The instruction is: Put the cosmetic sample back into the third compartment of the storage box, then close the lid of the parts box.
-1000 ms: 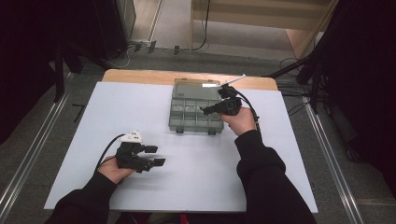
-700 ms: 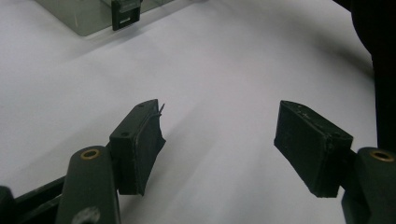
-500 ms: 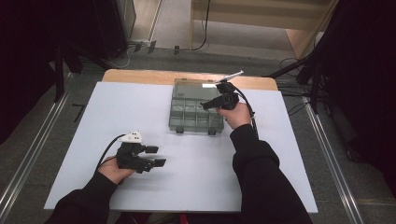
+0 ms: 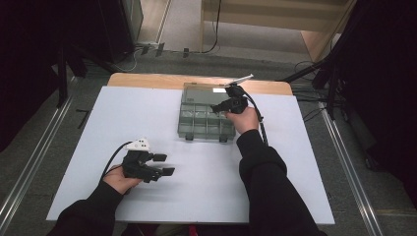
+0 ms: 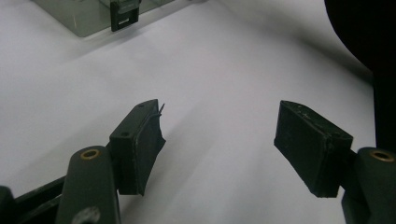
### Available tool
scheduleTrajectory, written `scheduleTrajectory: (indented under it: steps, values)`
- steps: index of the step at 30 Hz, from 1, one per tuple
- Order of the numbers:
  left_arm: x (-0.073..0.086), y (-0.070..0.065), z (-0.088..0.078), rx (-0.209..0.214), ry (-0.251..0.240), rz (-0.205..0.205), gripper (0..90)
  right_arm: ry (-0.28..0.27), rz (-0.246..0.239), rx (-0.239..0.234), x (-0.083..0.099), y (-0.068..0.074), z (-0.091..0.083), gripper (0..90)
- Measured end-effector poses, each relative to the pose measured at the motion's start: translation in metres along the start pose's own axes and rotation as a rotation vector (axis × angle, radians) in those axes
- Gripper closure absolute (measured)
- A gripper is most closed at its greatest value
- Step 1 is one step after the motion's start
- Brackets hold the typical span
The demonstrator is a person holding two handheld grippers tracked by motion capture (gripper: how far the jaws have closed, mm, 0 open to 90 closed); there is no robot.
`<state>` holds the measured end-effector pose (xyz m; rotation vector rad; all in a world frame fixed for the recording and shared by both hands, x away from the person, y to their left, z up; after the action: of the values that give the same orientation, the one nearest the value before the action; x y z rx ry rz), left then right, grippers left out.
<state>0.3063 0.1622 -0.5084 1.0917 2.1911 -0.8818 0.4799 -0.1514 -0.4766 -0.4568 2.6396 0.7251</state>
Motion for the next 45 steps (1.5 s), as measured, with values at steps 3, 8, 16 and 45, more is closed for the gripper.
scheduleTrajectory:
  steps: [3, 8, 16, 45]
  values:
    - [0.000, 0.000, 0.000, 0.002, -0.002, -0.002, 31.3, 0.006, 0.016, -0.005, 0.000, -0.002, 0.005, 82.0]
    - [0.000, 0.000, 0.000, 0.003, -0.004, -0.003, 31.3, 0.010, 0.014, 0.010, 0.000, -0.001, 0.010, 81.6]
    - [0.000, 0.002, -0.001, 0.001, -0.004, -0.011, 31.3, -0.043, -0.042, -0.014, 0.003, 0.005, -0.004, 67.0]
    - [-0.012, 0.005, 0.000, -0.021, -0.013, -0.026, 31.4, -0.130, -0.218, -0.090, 0.058, 0.006, -0.032, 33.2]
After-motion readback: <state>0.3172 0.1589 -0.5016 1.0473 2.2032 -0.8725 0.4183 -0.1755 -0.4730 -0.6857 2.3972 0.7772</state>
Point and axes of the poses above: each handheld gripper's, and its own axes: z roughly forward along the jaws, x roughly out of its underside, y roughly to its left, the point moved 2 cm from there along z, roughly forward along the jaws, and after that the axes turned 4 degrees about y, right-handed, at the moved point
